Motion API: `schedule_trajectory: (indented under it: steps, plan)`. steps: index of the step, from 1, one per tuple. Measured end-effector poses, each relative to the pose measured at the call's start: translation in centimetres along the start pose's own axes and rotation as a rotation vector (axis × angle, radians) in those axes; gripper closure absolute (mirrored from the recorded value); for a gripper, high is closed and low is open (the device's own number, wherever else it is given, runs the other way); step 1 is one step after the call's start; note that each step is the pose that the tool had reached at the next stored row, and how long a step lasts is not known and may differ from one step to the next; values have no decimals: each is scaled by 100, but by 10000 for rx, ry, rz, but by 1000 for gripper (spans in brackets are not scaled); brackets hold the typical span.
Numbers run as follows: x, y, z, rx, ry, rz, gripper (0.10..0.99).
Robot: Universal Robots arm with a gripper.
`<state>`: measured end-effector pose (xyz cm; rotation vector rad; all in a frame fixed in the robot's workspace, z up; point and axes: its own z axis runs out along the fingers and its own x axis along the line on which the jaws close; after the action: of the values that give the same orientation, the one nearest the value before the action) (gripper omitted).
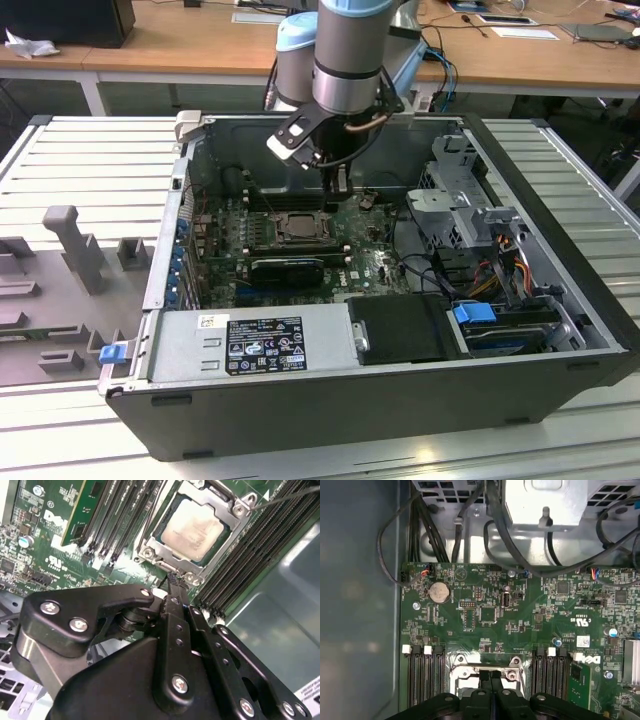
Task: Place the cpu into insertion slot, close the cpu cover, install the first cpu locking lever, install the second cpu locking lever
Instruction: 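Close the cpu cover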
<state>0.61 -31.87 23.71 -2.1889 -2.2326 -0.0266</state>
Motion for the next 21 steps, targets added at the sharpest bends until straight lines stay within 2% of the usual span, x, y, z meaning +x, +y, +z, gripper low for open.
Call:
schedule_trajectory:
  steps: [6,8,14,21]
  plan:
    - [3,-167,22,1,1,-13,980]
    - [4,-252,30,1,1,-17,980]
    - [6,-332,32,1,1,-19,980]
    - [7,-380,33,1,2,-19,980]
